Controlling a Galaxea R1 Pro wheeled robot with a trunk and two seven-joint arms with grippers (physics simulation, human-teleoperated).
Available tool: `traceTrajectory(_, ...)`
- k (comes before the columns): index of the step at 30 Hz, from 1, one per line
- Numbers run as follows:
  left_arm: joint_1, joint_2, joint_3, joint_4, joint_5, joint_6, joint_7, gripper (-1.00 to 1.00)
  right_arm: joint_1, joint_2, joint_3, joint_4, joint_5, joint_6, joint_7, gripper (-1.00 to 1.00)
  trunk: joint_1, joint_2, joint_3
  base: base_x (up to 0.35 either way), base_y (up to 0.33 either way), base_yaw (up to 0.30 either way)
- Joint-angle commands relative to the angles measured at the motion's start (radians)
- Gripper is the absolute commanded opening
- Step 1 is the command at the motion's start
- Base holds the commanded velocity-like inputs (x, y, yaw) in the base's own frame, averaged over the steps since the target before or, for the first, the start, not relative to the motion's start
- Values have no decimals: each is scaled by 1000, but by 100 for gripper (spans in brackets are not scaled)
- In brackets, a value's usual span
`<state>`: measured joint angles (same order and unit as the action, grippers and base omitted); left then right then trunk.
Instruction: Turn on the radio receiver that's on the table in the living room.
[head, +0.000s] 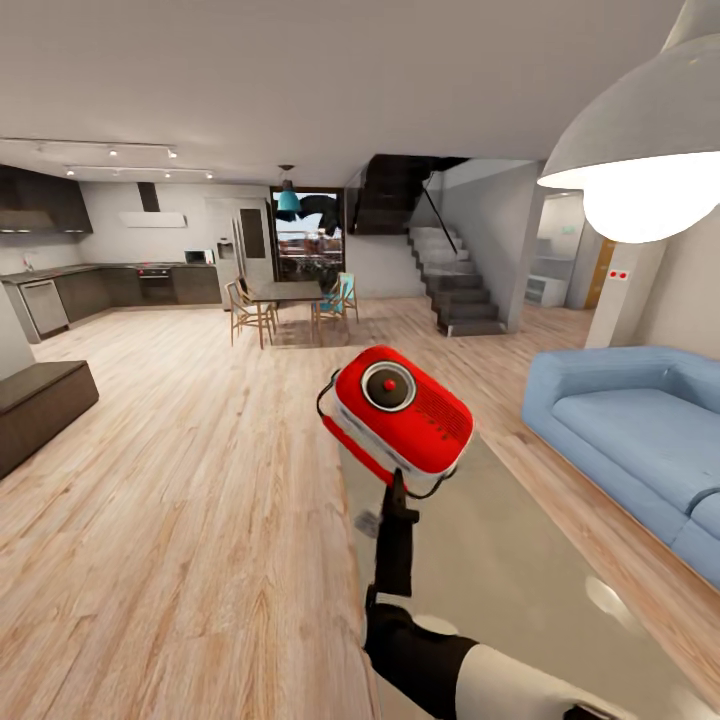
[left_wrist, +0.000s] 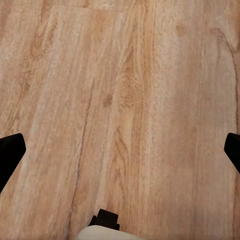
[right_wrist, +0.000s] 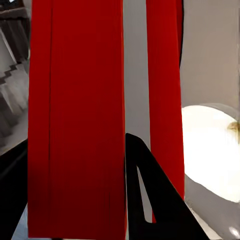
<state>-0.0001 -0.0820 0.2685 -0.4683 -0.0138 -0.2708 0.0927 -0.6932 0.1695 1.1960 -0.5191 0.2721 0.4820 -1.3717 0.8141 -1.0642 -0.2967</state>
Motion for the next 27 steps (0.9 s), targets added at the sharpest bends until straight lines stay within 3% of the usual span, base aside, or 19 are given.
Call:
traceTrajectory(1,0,-1,3,-1,-2,-2,1,100,-2,0,25,6,2,33,-5,-100,0,-1,-1,0,0,0)
traceTrajectory(10,0,-1,3,-1,-2,-2,1,100,-2,-1,180,29,6,148,-8,-100,0,-1,-1,0,0,0)
traceTrajectory(17,0,-1,3,-1,-2,-2,1,100,-2,-1,366,108,8,199,-36,-100,0,-1,-1,0,0,0)
traceTrajectory(20,0,-1,3,-1,-2,-2,1,100,-2,-1,404,144,8,207,-56,-100,0,-1,-1,0,0,0)
traceTrajectory(27,0,-1,3,-1,-2,-2,1,100,-2,-5,430,217,10,215,-91,-100,0,-1,-1,0,0,0)
